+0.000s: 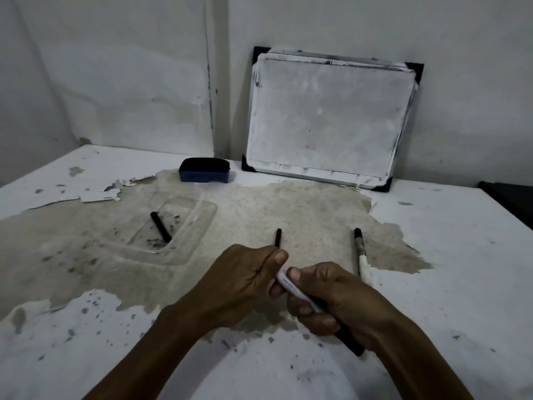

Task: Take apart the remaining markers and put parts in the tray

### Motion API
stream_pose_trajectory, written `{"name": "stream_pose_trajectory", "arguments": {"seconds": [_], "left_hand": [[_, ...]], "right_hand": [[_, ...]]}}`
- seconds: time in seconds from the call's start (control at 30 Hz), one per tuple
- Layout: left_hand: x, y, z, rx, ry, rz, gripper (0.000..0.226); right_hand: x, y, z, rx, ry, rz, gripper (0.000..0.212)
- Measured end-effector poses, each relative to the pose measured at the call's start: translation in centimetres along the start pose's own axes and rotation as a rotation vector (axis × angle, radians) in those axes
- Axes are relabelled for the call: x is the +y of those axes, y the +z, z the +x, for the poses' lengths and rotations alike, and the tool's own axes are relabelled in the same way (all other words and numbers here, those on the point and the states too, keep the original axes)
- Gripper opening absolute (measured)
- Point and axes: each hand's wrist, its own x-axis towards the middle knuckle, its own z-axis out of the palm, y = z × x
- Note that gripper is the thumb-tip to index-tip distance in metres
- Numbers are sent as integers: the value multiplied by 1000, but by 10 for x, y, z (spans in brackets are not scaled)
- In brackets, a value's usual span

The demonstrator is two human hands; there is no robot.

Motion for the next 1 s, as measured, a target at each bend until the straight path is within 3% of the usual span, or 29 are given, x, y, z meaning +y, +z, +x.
{"name": "stream_pose_trajectory", "arguments": {"seconds": [0.07, 0.17, 0.2, 0.27, 0.37, 0.47, 0.57, 0.83, 1.0], "left_hand": [[-5, 6, -2, 70, -79, -62, 52], [-16, 10, -3, 235, -287, -95, 57], [-21, 8, -3, 278, -333, -78, 58], [-33, 0, -5, 287, -337, -39, 55], [-42, -4, -12, 117, -257, 89, 36], [-48, 0, -18, 9, -191, 209, 19], [-49, 0, -19, 30, -186, 205, 12], [-46, -3, -19, 24, -240, 143, 33], [-42, -1, -19, 82, -209, 138, 30]], "right_hand": [[1, 5, 4, 126, -106, -265, 33], [0, 9, 7, 392, -395, -947, 14], [-1, 8, 7, 458, -463, -1067, 16], [-5, 2, 6, 561, -521, -1105, 21], [-8, -12, 7, 706, -539, -1094, 22], [-4, -20, 8, 771, -543, -1086, 22], [0, -24, 6, 786, -511, -1110, 23], [2, -23, 9, 673, -247, -1741, 40], [1, -26, 9, 708, -168, -1749, 45]]}}
